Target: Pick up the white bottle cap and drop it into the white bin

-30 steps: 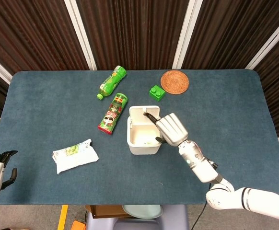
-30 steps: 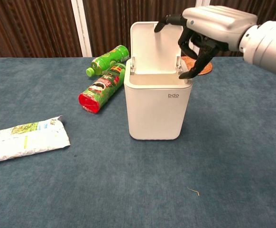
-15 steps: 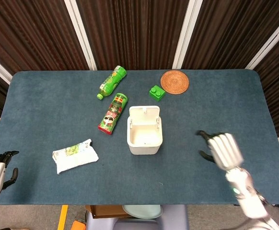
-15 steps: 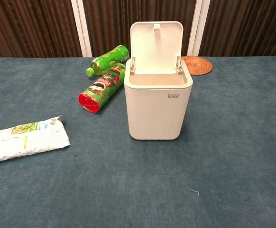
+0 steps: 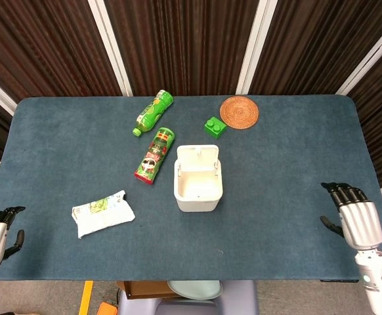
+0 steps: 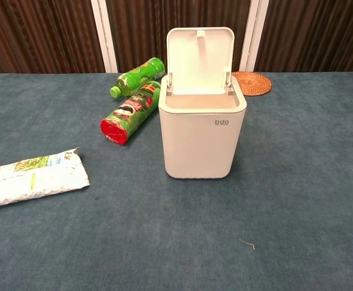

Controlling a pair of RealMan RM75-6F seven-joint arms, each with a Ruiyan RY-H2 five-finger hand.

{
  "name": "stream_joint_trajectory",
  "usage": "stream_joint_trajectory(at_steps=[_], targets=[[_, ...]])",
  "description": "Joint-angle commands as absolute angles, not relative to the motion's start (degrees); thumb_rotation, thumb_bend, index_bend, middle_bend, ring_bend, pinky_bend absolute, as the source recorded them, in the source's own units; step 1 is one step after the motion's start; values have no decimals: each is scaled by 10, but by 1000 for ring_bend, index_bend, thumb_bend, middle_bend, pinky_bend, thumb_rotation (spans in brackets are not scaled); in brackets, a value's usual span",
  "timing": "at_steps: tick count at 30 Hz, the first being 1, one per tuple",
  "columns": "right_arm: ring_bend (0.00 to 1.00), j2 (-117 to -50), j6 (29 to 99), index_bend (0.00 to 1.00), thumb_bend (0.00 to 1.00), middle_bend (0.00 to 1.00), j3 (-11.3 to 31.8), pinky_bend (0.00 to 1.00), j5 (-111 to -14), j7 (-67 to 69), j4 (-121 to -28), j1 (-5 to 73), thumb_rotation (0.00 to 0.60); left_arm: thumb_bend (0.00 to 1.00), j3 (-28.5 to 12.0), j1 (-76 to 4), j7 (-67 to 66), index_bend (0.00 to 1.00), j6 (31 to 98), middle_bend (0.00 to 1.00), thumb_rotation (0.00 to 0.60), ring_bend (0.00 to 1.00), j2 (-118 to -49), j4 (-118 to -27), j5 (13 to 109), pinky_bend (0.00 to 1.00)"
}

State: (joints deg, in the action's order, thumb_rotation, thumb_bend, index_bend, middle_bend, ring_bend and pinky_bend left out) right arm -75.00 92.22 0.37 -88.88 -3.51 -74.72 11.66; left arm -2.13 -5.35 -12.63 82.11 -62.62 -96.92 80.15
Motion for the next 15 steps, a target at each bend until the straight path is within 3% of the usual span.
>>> stream_joint_trajectory(at_steps=[1,6,15], targets=[[89,-760,869,170,83,189,1,184,-880,-30,-724,128,600,503,-21,-54,-123,244,821,276,600,289,-626,-969,804,406],[20,-756,822,66,83,114,3,156,-861,-34,-728,134,600,503,-20,-54,-114,244,819,276,600,289,-624,-967,804,407],[20,-748,815,72,83,115,2,154,-879,4,-733,135,600,501,-19,-53,-120,243,820,276,600,289,-625,-969,805,407]])
